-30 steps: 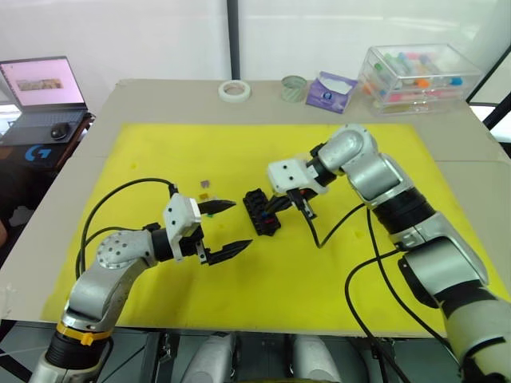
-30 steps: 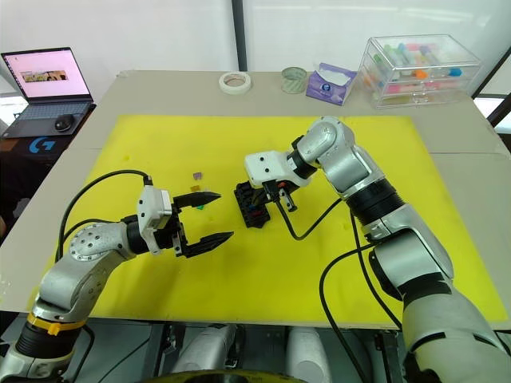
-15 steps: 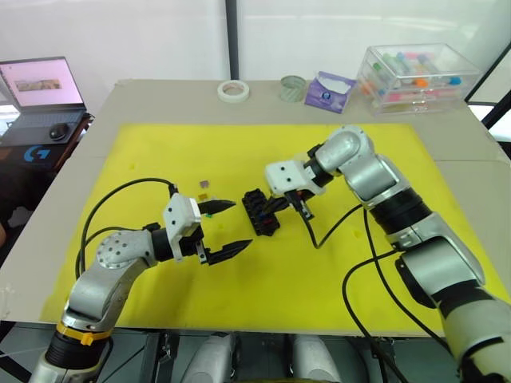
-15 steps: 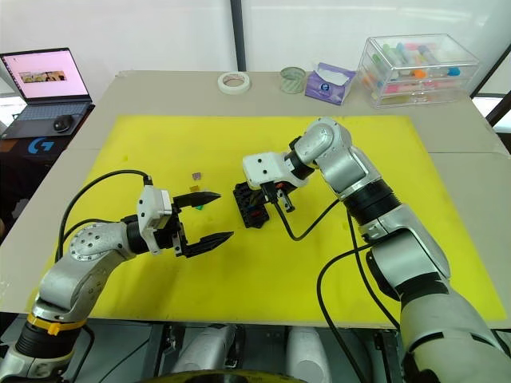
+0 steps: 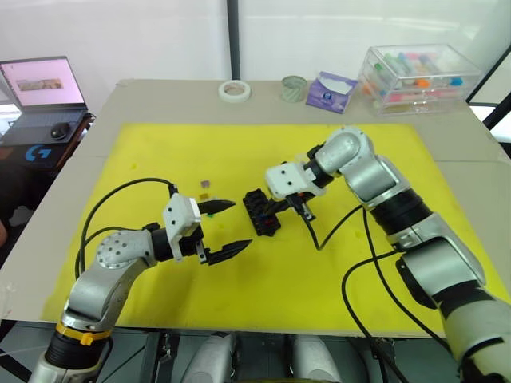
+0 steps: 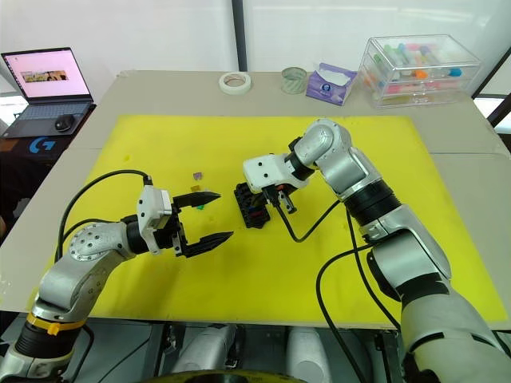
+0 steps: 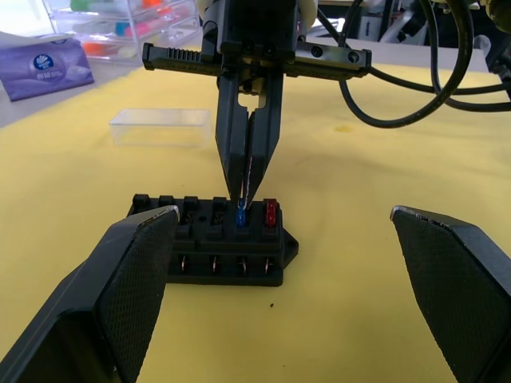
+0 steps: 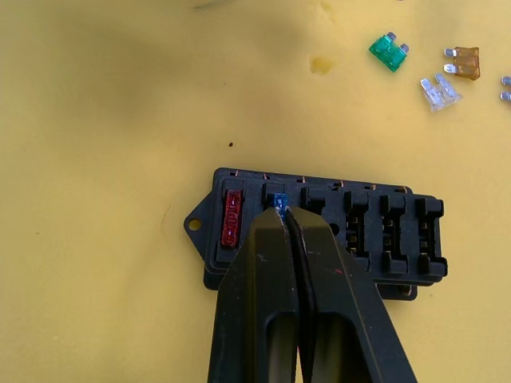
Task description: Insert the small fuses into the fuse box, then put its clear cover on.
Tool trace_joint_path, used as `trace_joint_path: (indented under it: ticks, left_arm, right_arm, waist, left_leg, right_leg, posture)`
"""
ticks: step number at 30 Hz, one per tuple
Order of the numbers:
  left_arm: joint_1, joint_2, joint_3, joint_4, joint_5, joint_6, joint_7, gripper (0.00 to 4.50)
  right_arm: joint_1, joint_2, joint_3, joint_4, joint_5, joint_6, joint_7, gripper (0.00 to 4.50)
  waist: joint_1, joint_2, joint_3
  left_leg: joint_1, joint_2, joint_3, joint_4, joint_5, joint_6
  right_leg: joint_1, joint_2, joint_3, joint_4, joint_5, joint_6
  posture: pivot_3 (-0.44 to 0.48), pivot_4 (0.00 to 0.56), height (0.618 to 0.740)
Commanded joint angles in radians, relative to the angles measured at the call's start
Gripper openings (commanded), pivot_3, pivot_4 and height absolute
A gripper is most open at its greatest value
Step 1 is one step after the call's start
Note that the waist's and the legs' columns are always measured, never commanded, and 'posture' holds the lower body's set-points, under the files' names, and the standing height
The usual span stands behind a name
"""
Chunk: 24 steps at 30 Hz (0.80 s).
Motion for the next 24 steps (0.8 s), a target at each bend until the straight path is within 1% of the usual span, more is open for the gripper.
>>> trace_joint_path:
  ticks: [1, 7, 24]
  left_arm:
    - [-0.007, 0.008, 0.018, -0.017, -0.003, -0.009, 0.004, 4.50]
    - [-0.008, 0.009, 0.018, -0.016, 0.001, -0.011, 0.004, 4.50]
    - [-0.011, 0.006, 0.015, -0.006, 0.026, -0.026, 0.012, 4.50]
  right_arm:
    - [0.012, 0.004, 0.024, 0.022, -0.028, -0.025, -0.004, 0.04]
    - [0.017, 0.001, 0.036, 0.044, -0.046, -0.065, -0.007, 0.04]
    - [0.038, -0.004, 0.041, 0.036, -0.052, -0.070, -0.014, 0.04]
  waist:
    - [0.000, 0.000, 0.000]
    - [0.000, 0.000, 0.000]
    - [0.000, 0.000, -0.001]
  left_leg:
    - [0.000, 0.000, 0.000, 0.000, 0.000, 0.000]
    - [0.001, 0.000, 0.000, 0.000, 0.000, 0.000]
    - [0.001, 0.000, 0.000, 0.000, 0.000, 0.000]
  right_leg:
    - [0.000, 0.000, 0.000, 0.000, 0.000, 0.000]
    - [0.001, 0.000, 0.000, 0.000, 0.000, 0.000]
    - [0.001, 0.000, 0.000, 0.000, 0.000, 0.000]
  posture:
    - [0.000, 0.150, 0.740]
    - [0.000, 0.150, 0.740]
    - [0.000, 0.150, 0.740]
